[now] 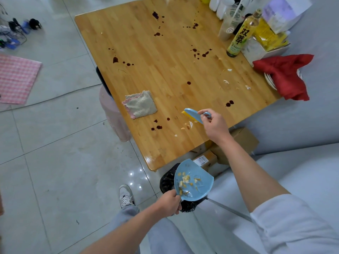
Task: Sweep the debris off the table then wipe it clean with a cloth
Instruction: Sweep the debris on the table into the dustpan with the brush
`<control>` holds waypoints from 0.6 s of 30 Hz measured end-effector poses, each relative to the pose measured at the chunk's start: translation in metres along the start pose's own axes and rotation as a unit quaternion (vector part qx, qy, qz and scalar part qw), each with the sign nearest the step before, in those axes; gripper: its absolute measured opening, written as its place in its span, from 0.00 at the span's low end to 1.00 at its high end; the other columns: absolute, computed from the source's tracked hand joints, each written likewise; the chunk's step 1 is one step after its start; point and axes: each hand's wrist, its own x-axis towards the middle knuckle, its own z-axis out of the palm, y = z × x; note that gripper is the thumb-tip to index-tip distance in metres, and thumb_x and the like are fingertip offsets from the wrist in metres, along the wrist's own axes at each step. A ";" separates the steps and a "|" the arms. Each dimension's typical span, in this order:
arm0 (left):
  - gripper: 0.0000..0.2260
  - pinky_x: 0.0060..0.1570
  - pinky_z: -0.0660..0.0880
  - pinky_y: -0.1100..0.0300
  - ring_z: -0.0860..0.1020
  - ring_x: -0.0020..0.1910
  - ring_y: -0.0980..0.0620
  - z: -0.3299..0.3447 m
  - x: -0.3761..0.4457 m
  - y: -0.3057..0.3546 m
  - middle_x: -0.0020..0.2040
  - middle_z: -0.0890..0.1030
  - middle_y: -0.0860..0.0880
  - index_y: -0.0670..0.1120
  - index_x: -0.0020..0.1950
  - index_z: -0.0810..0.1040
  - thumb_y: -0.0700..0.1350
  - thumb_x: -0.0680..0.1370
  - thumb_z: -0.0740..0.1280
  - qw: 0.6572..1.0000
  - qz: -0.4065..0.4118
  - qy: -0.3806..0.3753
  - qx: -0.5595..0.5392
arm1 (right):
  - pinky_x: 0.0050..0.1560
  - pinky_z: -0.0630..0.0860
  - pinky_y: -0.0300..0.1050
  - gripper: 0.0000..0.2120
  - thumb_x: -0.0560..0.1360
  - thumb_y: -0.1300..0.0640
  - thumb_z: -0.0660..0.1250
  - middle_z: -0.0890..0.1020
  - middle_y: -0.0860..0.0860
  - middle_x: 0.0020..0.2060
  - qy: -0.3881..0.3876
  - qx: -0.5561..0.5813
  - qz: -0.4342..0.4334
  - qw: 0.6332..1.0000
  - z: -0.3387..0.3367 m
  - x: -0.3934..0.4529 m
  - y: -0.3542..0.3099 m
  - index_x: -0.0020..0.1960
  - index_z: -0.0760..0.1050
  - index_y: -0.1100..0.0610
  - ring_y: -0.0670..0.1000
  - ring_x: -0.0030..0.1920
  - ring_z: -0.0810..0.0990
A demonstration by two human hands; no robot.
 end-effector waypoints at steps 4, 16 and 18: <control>0.10 0.35 0.72 0.62 0.77 0.36 0.52 0.011 0.011 -0.011 0.40 0.79 0.48 0.43 0.51 0.72 0.41 0.81 0.52 0.999 -0.014 0.002 -0.033 | 0.23 0.64 0.33 0.08 0.84 0.58 0.60 0.76 0.48 0.33 -0.043 0.013 0.007 0.999 0.012 -0.012 -0.003 0.55 0.78 0.52 0.41 0.24 0.67; 0.08 0.41 0.75 0.61 0.78 0.41 0.49 -0.005 0.051 0.003 0.42 0.77 0.47 0.44 0.58 0.70 0.42 0.84 0.53 0.988 -0.026 0.027 -0.151 | 0.25 0.63 0.32 0.07 0.83 0.58 0.62 0.72 0.46 0.29 -0.140 -0.038 0.001 0.989 0.002 -0.049 -0.011 0.55 0.78 0.54 0.40 0.22 0.68; 0.08 0.42 0.75 0.61 0.77 0.42 0.49 -0.009 0.053 0.003 0.43 0.77 0.46 0.44 0.59 0.70 0.43 0.84 0.53 0.989 -0.021 0.022 -0.143 | 0.25 0.61 0.33 0.07 0.83 0.57 0.62 0.71 0.46 0.28 -0.122 -0.033 0.001 0.992 -0.002 -0.046 -0.013 0.55 0.79 0.52 0.42 0.22 0.66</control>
